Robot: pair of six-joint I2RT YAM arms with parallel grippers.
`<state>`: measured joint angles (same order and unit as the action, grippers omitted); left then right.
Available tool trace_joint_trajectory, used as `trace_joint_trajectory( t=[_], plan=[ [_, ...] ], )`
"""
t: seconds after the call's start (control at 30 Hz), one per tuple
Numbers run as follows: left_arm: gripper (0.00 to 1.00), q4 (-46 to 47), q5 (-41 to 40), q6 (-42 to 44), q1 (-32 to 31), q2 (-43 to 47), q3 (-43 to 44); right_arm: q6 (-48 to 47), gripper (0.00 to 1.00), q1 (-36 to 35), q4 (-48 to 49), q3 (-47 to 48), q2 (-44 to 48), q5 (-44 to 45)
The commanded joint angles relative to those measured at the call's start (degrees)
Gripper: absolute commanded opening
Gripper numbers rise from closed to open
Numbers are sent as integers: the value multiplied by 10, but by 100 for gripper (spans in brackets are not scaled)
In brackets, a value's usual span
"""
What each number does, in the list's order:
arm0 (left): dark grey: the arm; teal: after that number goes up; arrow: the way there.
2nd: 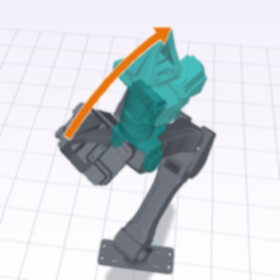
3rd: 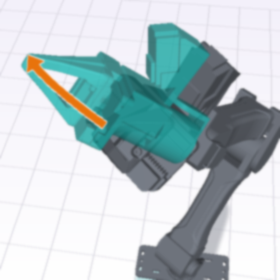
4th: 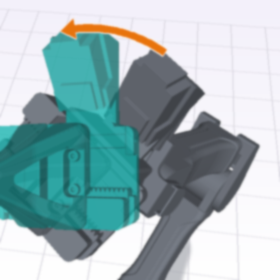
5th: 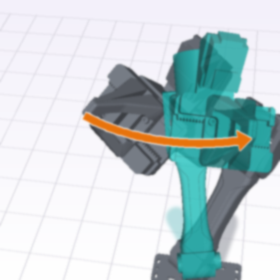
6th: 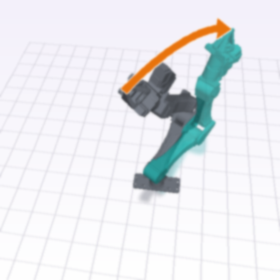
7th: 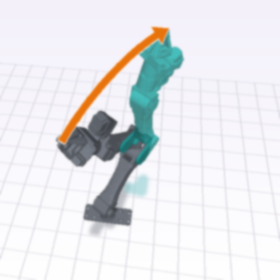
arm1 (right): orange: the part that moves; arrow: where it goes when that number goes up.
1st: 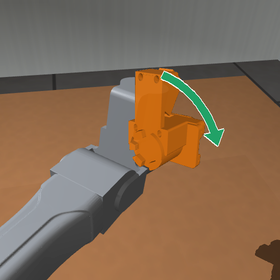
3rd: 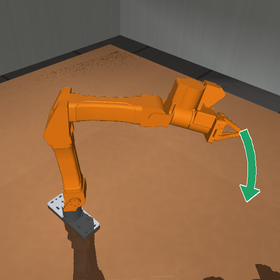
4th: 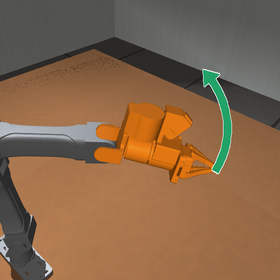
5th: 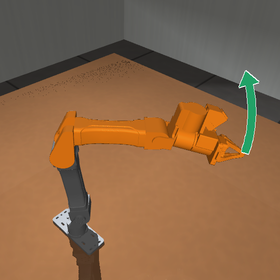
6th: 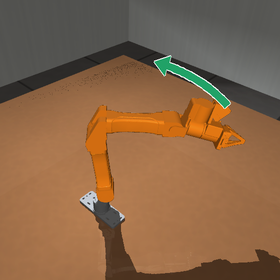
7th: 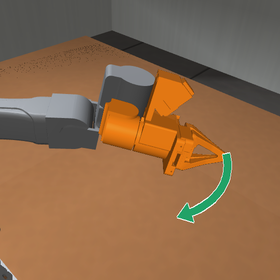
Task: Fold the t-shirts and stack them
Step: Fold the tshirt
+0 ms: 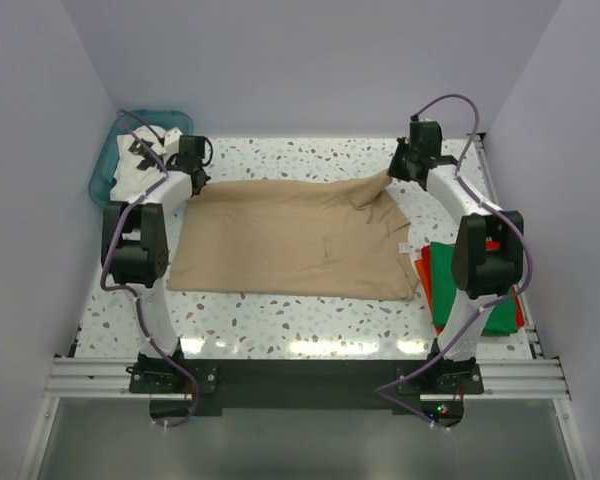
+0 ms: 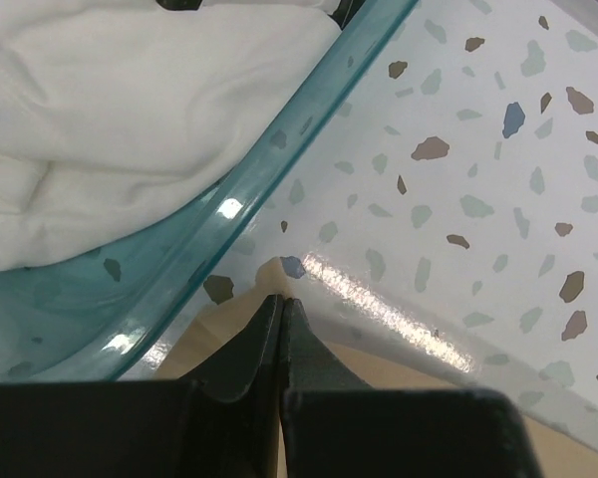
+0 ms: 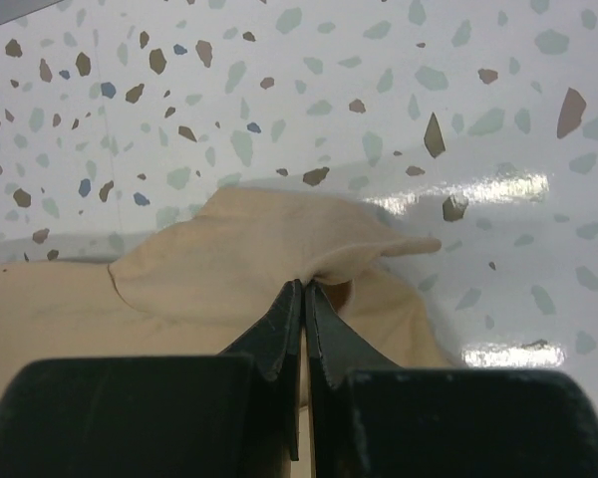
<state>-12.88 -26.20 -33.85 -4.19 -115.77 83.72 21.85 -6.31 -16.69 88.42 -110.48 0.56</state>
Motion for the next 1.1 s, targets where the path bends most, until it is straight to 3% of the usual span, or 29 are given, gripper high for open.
trace_joint_trajectory(
  t=[0.0,0.6,1.07],
  plan=[
    [0,19,-17,-7,6,55,-22,7,0,2,39,-42,75,15],
    [0,1,-23,-27,15,162,-144,49,0,0,28,-269,284,5],
    [0,-7,-15,-61,16,208,-208,60,0,-23,22,-353,337,21]
  ],
)
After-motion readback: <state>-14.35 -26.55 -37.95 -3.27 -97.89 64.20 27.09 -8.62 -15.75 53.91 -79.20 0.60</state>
